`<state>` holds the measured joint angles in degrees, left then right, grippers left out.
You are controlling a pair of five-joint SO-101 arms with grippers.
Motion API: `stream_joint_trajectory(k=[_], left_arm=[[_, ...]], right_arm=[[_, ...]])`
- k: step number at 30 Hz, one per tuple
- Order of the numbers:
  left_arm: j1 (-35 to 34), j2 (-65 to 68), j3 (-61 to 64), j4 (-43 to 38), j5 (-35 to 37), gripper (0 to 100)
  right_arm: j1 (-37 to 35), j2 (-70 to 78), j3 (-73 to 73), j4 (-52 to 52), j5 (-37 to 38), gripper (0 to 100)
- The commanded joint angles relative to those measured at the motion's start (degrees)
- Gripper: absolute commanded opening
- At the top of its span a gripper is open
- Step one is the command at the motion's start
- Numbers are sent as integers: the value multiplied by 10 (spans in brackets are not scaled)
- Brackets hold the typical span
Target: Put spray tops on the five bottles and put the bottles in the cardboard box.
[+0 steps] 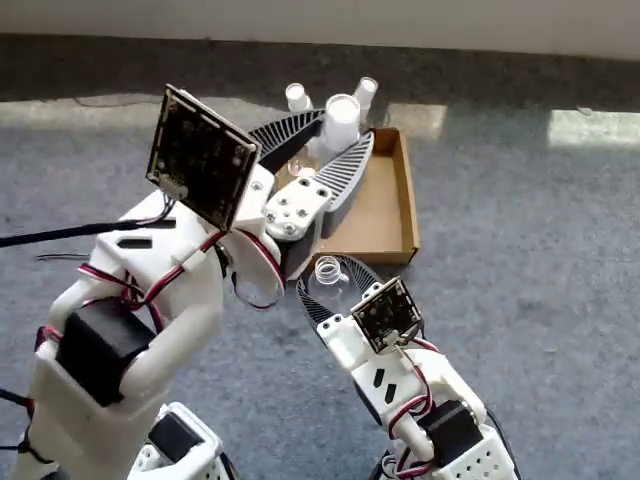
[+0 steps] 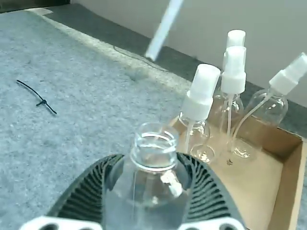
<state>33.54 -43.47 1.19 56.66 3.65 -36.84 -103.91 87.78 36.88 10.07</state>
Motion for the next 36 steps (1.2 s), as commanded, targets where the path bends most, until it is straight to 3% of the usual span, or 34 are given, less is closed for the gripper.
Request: stream_joint_trajectory(k=[1,18,23,28,36], left_arm=[[23,-10,56,-58,1,4],[22,-15,158,-56,1,4],[22,-58,161,-9,0,4],[-1,-68,187,-7,0,4],[-5,-73,253,-7,-3,5]], right_arm=[[-2,-2,-7,-12,-4,3],[0,-2,-8,-13,-4,3],[39,-12,-12,-15,-5,3],[41,-15,-27,-14,-69,3],[42,-15,-27,-14,-67,3]])
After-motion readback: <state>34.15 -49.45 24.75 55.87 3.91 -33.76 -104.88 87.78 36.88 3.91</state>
